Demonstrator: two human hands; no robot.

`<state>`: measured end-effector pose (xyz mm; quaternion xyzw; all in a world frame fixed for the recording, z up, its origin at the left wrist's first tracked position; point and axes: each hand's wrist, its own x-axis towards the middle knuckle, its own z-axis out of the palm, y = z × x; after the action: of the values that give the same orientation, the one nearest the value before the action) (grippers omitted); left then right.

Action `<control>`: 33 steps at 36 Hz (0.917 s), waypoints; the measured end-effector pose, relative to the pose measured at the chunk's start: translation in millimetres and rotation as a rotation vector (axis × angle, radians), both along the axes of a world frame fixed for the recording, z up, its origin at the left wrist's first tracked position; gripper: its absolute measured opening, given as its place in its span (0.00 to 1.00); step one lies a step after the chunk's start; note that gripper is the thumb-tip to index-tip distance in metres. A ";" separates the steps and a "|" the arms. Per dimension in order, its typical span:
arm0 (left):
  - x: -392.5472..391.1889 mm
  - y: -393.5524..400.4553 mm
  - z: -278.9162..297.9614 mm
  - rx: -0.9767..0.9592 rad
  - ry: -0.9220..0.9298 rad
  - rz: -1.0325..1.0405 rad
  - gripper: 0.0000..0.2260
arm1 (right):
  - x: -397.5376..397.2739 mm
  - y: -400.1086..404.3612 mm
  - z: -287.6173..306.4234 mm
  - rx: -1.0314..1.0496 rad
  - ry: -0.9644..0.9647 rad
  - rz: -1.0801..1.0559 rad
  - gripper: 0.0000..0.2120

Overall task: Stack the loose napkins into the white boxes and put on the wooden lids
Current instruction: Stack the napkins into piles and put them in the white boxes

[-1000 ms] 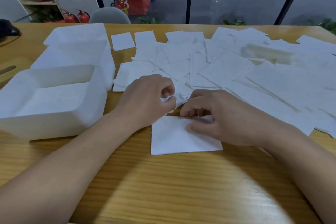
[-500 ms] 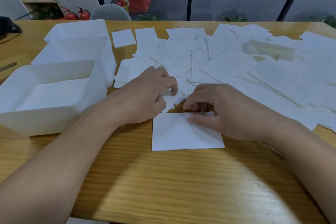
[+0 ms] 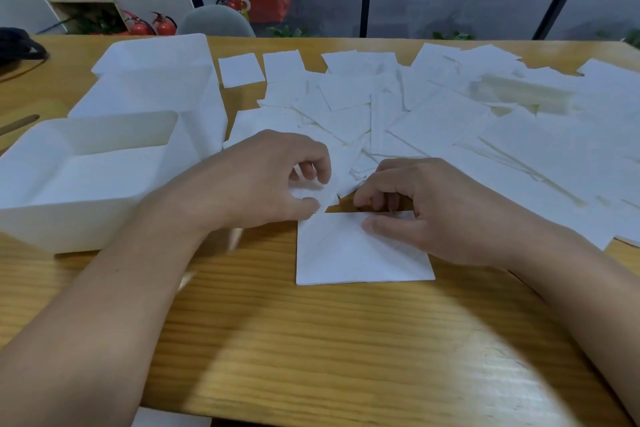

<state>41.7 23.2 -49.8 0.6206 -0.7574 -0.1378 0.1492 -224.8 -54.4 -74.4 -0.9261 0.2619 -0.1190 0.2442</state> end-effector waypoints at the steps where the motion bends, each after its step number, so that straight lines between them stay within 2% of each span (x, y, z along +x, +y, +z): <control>1: -0.9 0.0 0.0 -0.007 0.004 0.000 0.08 | 0.2 0.3 0.0 0.001 0.000 0.001 0.05; 10: -10.2 -5.7 -2.8 -0.020 -0.055 0.027 0.05 | 1.1 1.7 1.9 -0.001 -0.002 0.000 0.05; 21: -1.9 -10.3 -4.3 0.017 0.056 0.012 0.06 | 3.0 1.7 0.1 -0.046 -0.082 -0.068 0.06; 27: -8.8 -13.6 -9.0 0.005 0.120 0.027 0.06 | 17.0 -0.8 -9.0 -0.155 -0.199 -0.146 0.12; 33: -15.1 -15.9 -12.3 0.030 0.265 0.122 0.05 | 40.1 2.3 -12.7 -0.381 -0.236 -0.166 0.07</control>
<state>26.6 7.4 -62.1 0.6441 -0.6898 -0.2205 0.2465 -184.7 -52.1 -87.1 -0.9104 0.2797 -0.2932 0.0832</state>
